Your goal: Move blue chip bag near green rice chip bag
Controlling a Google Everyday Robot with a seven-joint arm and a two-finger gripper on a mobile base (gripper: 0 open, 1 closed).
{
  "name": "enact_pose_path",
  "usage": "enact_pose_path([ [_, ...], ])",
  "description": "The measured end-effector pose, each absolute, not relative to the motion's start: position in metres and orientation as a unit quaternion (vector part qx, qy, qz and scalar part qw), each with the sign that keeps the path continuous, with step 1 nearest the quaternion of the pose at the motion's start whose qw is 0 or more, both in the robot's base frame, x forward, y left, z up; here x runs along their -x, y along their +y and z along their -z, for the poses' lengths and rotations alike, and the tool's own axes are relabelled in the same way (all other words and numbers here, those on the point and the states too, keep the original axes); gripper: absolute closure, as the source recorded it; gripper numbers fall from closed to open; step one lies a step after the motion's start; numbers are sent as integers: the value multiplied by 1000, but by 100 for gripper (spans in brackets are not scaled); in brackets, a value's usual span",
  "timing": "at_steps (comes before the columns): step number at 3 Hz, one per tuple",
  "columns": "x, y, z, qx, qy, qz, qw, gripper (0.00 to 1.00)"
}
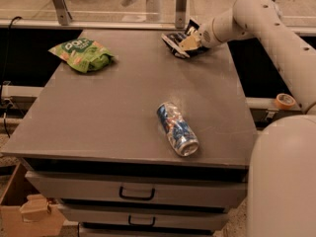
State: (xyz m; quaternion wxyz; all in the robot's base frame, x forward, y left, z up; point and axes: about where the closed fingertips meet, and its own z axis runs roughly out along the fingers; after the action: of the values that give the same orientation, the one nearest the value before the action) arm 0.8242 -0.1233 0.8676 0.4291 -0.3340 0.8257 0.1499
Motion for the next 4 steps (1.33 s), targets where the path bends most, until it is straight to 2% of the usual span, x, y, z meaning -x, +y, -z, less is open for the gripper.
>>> enact_pose_path([
  [1, -817, -125, -900, 359, 805, -129, 454, 88],
  [2, -802, -131, -950, 401, 773, -76, 486, 100],
  [4, -799, -126, -960, 415, 763, -67, 492, 100],
])
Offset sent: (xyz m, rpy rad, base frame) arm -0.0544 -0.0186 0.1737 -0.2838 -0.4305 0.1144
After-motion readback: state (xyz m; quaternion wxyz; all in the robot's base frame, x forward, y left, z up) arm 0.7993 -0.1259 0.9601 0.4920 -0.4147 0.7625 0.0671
